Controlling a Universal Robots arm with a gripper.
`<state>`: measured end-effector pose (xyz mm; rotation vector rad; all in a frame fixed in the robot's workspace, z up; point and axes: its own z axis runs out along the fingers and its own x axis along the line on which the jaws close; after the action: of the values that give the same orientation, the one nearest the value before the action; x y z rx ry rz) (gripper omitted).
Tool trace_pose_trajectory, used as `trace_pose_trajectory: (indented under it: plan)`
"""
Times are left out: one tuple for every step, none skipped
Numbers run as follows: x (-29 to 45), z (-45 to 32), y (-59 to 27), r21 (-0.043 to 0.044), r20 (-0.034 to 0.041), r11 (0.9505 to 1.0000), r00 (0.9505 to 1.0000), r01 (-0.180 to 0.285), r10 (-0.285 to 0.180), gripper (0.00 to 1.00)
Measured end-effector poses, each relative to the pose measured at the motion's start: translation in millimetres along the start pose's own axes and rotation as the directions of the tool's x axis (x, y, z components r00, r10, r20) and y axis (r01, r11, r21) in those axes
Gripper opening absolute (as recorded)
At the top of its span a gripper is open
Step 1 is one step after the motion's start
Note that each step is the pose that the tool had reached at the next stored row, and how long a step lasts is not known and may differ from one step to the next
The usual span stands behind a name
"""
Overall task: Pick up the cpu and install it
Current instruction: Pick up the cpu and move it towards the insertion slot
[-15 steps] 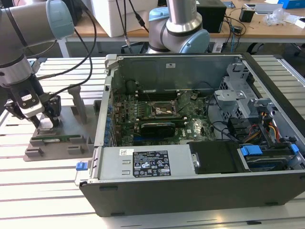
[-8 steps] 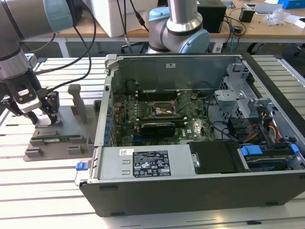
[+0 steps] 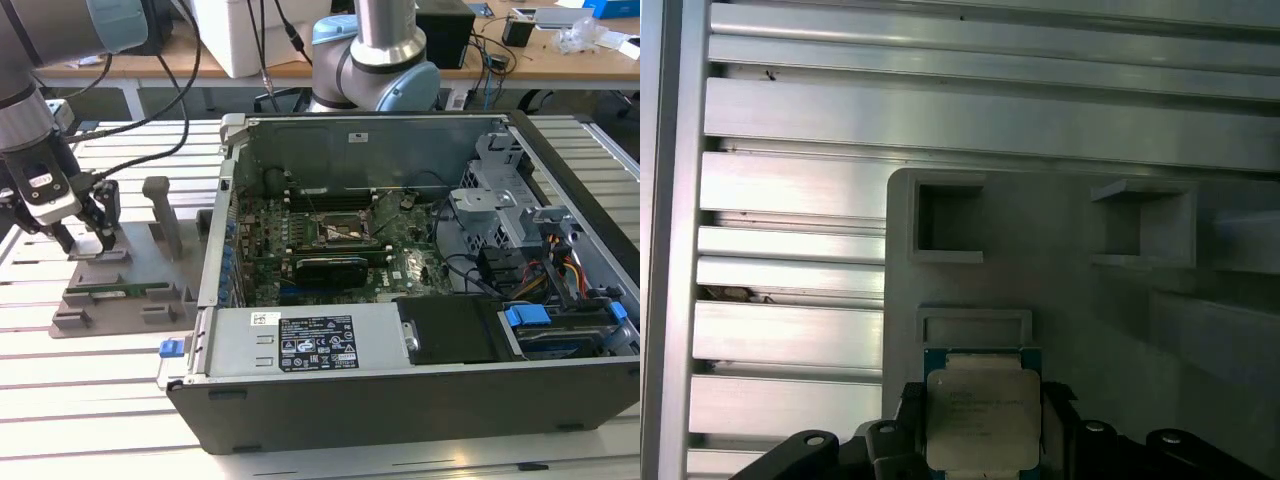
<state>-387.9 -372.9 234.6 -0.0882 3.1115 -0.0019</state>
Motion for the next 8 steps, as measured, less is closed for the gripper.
trace_pose_trajectory:
  plan:
    - [0.0, -1.3, 0.0, 0.0000, 0.0000, 1.0000, 1.0000, 0.000, 0.000, 0.55]
    - [-0.1, -2.8, 0.0, -0.0001, 0.0000, 1.0000, 1.0000, 0.000, 0.000, 0.55]
    - [-0.1, -4.3, 0.0, 0.0000, 0.0000, 1.0000, 1.0000, 0.000, 0.000, 0.55]
    - [-0.2, -5.6, 0.0, 0.0000, 0.0000, 1.0000, 1.0000, 0.000, 0.000, 0.55]
    - [-0.2, -7.7, 0.0, 0.0000, 0.0001, 1.0000, 1.0000, 0.000, 0.000, 0.55]
    - [-0.3, -9.7, 0.0, 0.0000, -0.0001, 1.0000, 1.0000, 0.000, 0.000, 0.55]
    - [-0.4, -12.4, 0.0, -0.0001, 0.0001, 1.0000, 1.0000, 0.000, 0.000, 0.55]
    - [-0.4, -13.8, 0.0, -0.0001, 0.0001, 1.0000, 1.0000, 0.000, 0.000, 0.55]
